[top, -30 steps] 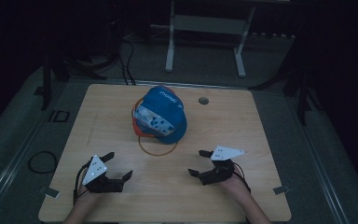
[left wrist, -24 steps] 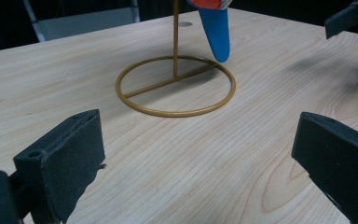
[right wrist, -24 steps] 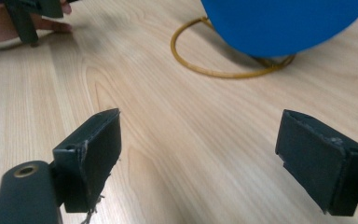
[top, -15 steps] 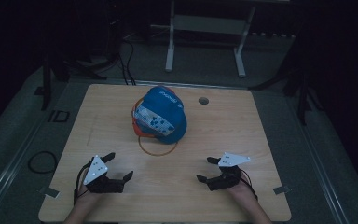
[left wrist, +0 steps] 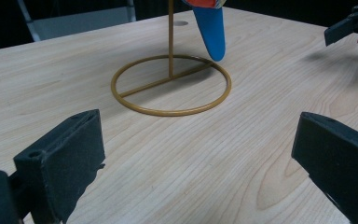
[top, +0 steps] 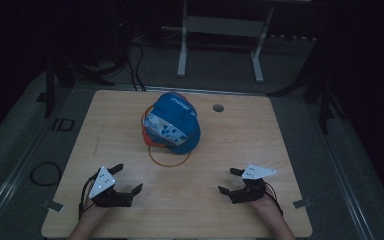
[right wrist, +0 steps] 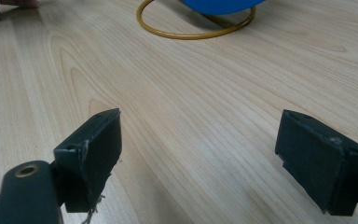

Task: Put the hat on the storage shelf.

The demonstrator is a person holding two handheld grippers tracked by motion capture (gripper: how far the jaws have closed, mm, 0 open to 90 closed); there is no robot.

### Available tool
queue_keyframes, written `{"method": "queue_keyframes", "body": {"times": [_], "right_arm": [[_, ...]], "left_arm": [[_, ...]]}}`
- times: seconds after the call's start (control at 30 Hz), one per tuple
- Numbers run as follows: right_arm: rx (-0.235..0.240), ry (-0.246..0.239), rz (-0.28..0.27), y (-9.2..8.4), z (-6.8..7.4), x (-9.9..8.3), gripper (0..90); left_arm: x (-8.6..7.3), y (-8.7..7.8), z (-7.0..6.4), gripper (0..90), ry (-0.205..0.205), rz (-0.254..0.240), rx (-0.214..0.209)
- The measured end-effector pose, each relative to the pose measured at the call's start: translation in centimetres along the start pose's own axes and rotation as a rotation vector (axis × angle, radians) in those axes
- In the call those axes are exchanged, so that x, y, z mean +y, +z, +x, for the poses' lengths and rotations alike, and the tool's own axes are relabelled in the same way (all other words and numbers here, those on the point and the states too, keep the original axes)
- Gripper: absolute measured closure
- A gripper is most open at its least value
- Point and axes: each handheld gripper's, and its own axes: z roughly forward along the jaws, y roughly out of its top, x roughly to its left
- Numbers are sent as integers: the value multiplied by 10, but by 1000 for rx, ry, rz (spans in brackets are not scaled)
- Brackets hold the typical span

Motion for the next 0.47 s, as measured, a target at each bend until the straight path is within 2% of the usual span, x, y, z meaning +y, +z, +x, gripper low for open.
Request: {"method": "queue_keyframes", "body": {"times": [0.07, 0.13, 0.27, 0.47], "right_arm": [[1, 9, -2, -2, -3, -1, 145], [-11, 2, 7, -3, -6, -4, 145], [-19, 27, -4, -6, -12, -7, 145], [-22, 25, -2, -6, -11, -6, 145]], "left_arm": [[0, -1, -1, 70, -2, -7, -12], [0, -2, -2, 69, 9, -7, -7], [-1, -2, -3, 69, 13, -4, -3], [-1, -1, -3, 69, 11, -3, 0]]}}
